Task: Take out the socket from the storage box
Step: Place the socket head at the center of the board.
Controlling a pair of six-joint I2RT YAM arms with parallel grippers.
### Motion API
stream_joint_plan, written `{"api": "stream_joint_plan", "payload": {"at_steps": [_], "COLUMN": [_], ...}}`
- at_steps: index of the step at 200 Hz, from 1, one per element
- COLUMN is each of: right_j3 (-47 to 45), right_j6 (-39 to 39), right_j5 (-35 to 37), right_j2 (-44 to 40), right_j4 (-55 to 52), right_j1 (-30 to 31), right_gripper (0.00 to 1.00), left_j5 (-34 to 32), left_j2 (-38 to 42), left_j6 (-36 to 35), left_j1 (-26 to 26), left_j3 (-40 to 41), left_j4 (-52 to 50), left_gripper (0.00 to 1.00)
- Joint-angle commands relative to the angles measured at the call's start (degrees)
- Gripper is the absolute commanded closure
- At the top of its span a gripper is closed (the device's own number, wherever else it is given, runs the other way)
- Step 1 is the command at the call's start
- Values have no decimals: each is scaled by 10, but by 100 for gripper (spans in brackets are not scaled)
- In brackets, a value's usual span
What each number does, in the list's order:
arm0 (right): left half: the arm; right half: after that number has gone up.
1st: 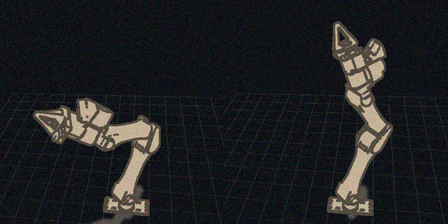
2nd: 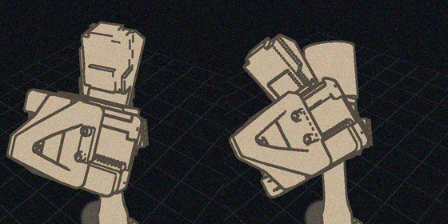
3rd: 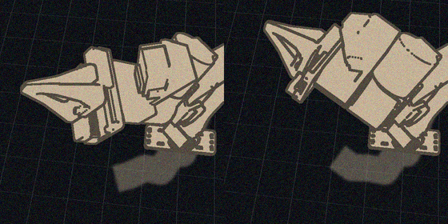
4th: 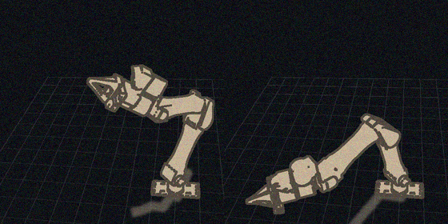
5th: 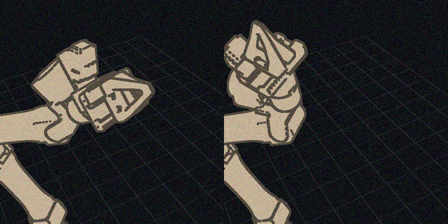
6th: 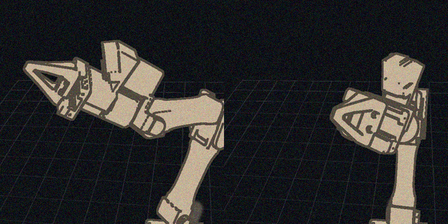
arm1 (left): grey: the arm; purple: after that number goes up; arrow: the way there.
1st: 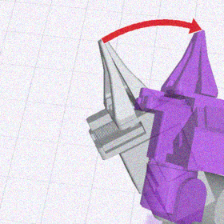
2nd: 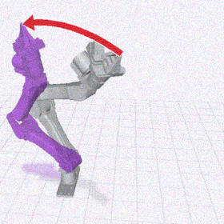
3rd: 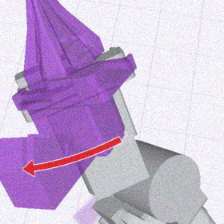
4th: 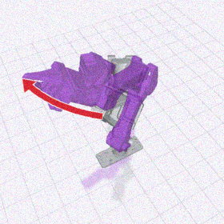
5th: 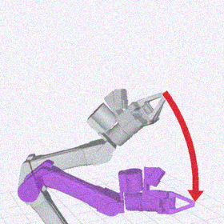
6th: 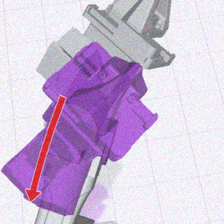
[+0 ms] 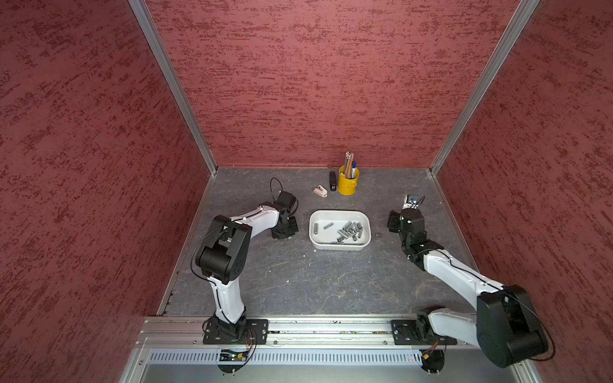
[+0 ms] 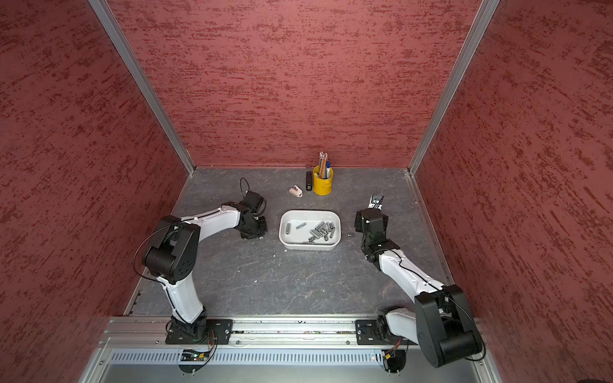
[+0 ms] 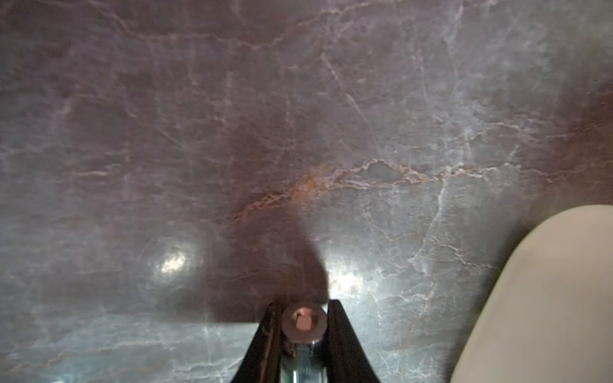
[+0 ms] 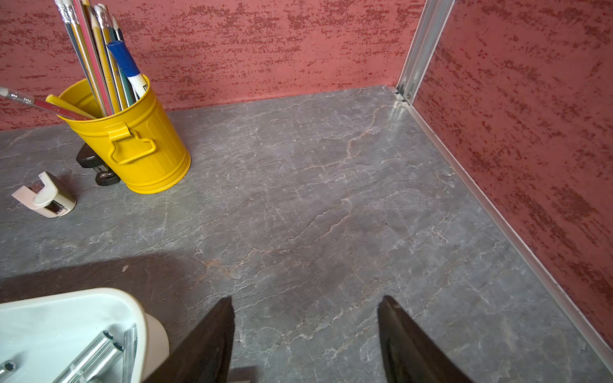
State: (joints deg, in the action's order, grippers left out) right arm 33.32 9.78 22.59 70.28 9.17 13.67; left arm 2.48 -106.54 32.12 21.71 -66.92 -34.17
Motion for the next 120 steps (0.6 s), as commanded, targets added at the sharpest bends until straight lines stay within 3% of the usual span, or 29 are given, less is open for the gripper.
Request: {"api": "stream_joint_plan", "payload": {"at_steps": [1, 120], "right_j3": [13, 13], "right_j6": [-5, -5], "right_j5": [-4, -4], "right_j2": [-5, -5], "right_j4": [4, 5], "right_j1": [-3, -3], "right_gripper": [29, 28], "left_j5": [1, -37], "left_j2": [-25, -46], "left_j6": [8, 10], "left_j1": [9, 29], "left_j3": [-9, -24], "left_j4": [22, -3], "left_gripper": [87, 68]}}
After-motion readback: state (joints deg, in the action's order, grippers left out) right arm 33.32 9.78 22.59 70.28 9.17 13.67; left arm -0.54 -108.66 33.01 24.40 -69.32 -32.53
